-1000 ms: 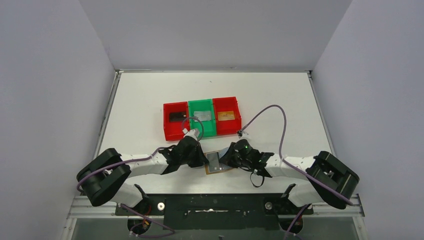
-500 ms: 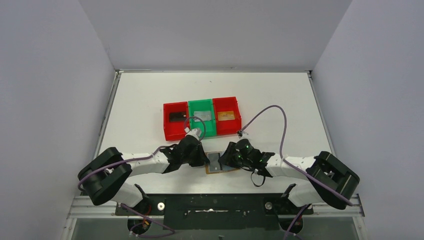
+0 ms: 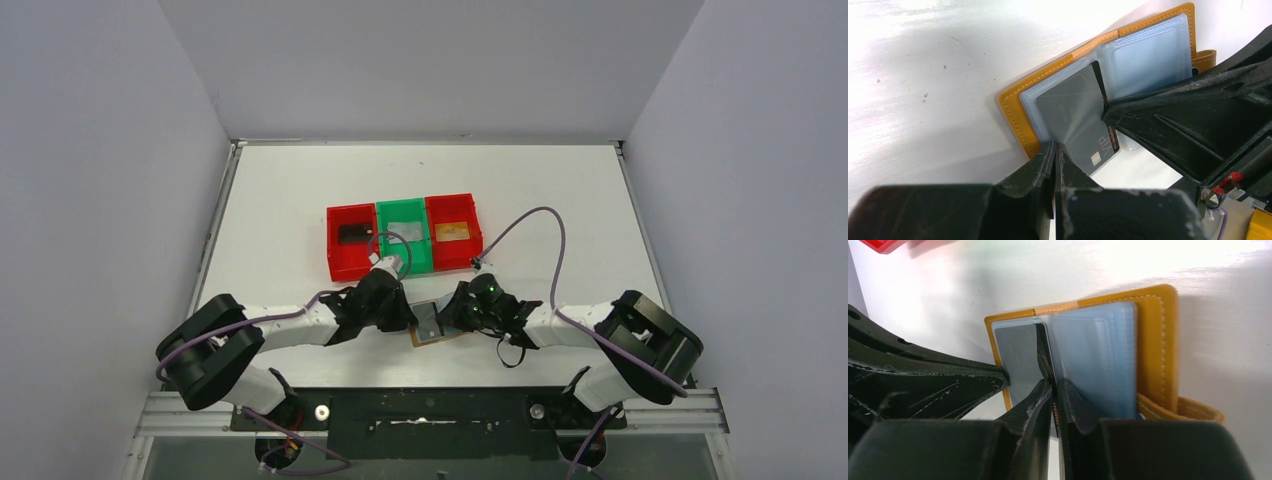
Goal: Take the credit cards out of the card holder
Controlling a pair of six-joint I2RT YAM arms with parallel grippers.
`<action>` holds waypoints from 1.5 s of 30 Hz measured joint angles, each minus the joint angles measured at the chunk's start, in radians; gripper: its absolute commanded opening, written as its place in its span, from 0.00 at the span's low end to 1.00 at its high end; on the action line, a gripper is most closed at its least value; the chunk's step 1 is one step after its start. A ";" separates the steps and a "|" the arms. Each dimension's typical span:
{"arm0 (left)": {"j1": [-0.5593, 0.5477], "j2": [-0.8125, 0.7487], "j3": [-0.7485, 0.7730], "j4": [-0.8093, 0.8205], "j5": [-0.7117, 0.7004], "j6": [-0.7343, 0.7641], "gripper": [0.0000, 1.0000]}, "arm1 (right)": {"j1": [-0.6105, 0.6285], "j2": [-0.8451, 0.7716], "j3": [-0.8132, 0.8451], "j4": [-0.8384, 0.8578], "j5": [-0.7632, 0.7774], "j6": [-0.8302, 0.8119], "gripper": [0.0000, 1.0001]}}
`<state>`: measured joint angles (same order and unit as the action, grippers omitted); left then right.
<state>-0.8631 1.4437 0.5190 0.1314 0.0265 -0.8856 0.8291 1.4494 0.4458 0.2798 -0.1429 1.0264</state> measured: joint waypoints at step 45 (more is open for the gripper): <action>0.002 -0.063 0.074 -0.160 -0.016 -0.007 0.43 | -0.035 -0.082 -0.054 -0.001 -0.034 0.013 0.27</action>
<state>-0.8612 1.3804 0.5930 -0.0288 0.0105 -0.8925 0.7937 1.3670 0.3920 0.2787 -0.1768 1.0397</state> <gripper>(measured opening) 0.429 0.248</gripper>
